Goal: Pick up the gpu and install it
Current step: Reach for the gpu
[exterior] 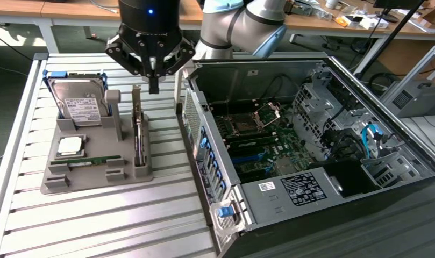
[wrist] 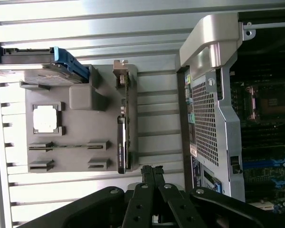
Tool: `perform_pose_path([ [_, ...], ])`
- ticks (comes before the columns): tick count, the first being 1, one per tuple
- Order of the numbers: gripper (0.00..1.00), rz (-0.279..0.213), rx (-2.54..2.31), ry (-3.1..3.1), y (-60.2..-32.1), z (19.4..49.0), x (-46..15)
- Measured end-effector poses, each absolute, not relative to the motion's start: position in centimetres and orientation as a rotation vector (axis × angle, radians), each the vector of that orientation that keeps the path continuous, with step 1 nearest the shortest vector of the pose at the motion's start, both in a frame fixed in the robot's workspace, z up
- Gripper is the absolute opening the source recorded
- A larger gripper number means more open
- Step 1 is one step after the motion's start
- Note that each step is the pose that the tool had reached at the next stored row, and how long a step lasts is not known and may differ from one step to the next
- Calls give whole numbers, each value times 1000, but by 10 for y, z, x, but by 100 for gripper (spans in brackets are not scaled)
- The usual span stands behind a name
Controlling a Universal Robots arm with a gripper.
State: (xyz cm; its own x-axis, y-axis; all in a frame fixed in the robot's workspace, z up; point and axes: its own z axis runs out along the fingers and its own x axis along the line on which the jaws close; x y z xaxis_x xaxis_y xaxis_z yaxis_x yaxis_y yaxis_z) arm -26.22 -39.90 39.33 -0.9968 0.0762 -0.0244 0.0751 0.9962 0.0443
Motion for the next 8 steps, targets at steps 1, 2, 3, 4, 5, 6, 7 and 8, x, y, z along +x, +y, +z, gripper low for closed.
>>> perform_pose_path([
  [1, 10, 68, 118, 3112, -399, 393, -262],
  [2, 10, 68, 118, 3112, -399, 393, -263],
  [3, 10, 68, 118, 3112, -399, 393, -263],
  [4, 10, 68, 118, 3112, -399, 393, -263],
  [5, 10, 68, 118, 3112, -399, 393, -264],
  [6, 10, 68, 118, 3112, -399, 393, -264],
  [7, 10, 68, 118, 3112, -399, 393, -265],
  [8, 10, 68, 118, 3112, -399, 393, -265],
])
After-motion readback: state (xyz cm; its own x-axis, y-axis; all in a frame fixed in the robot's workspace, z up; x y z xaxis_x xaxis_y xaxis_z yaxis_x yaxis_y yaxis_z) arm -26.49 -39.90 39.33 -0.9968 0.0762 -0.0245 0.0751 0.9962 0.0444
